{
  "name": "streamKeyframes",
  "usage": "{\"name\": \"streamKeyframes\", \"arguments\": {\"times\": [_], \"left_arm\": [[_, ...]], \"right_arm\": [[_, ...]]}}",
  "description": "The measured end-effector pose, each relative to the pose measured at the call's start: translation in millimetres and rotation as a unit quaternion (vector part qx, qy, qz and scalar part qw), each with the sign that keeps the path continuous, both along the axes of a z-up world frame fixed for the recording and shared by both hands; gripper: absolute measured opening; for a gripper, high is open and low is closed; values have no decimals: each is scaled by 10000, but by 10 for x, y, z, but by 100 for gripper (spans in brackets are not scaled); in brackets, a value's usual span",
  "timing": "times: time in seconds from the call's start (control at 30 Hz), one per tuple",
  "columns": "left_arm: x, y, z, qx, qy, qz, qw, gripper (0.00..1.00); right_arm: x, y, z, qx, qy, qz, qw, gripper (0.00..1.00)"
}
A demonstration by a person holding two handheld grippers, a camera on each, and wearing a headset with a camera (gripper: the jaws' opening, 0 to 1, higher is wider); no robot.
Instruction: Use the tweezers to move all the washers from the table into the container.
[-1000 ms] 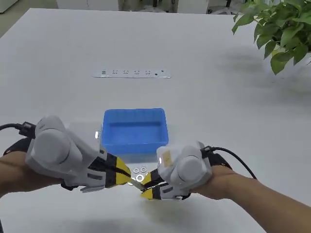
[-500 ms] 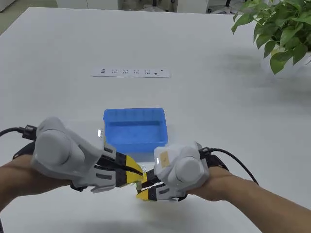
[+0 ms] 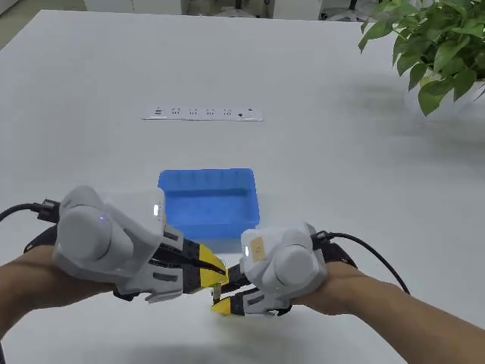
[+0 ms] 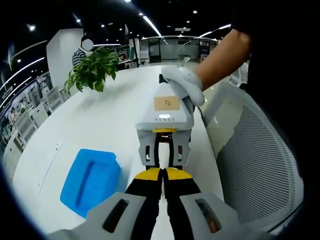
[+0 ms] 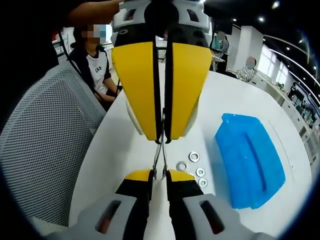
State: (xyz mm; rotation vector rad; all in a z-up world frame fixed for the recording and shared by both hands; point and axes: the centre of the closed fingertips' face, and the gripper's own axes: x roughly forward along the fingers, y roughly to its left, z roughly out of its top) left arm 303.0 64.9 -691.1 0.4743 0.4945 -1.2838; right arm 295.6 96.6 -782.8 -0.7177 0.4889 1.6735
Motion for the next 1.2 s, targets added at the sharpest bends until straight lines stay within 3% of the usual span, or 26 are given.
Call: {"name": "streamKeyframes", "arguments": {"times": [0.3, 0.7, 1.2], "left_arm": [[29, 35, 7, 74, -37, 35, 10000, 5], [108, 71, 86, -15, -92, 119, 9999, 5], [231, 77, 111, -68, -186, 168, 9997, 5]], "right_arm": [[45, -21, 43, 48, 20, -152, 9999, 21], [174, -85, 173, 214, 119, -577, 9980, 33], [284, -130, 237, 321, 21, -761, 9966, 31]]}}
